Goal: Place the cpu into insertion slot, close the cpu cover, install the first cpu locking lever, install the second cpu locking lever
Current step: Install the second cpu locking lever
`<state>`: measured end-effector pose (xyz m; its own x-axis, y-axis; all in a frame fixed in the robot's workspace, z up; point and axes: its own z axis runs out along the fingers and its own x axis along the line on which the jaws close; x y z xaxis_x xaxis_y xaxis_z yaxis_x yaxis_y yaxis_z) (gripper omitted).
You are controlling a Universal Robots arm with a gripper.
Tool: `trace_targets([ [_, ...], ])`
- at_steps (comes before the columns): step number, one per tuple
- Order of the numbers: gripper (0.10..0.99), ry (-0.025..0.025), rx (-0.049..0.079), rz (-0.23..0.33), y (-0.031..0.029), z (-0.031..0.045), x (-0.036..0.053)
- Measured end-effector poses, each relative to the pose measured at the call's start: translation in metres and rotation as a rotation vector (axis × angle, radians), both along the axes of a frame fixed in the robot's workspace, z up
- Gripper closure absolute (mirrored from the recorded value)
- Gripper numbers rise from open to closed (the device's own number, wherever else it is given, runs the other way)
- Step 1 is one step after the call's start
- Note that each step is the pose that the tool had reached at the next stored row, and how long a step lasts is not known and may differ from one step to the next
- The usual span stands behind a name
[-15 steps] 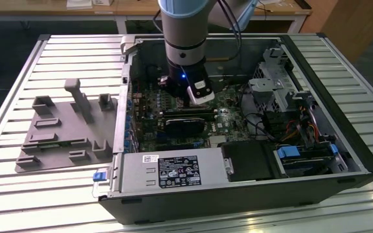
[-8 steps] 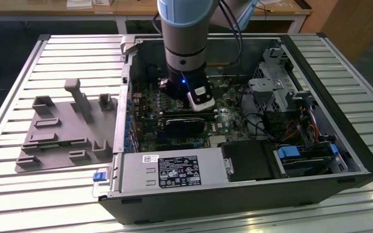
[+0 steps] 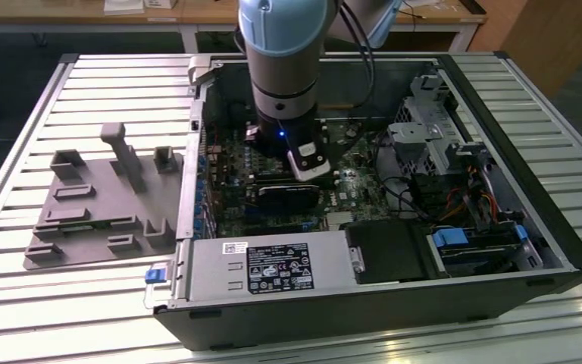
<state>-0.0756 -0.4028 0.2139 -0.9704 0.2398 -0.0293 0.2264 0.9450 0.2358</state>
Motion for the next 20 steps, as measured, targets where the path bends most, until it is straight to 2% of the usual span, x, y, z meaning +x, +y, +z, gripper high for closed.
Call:
trace_targets([
  [12, 0.984, -0.0029, 0.045, 0.0, -0.0036, -0.0093, -0.0114],
  [16, 0.984, -0.0044, 0.066, 0.0, -0.0038, -0.0124, -0.0154],
  [20, 0.984, -0.0053, 0.075, 0.0, -0.0039, -0.0157, -0.0171],
])
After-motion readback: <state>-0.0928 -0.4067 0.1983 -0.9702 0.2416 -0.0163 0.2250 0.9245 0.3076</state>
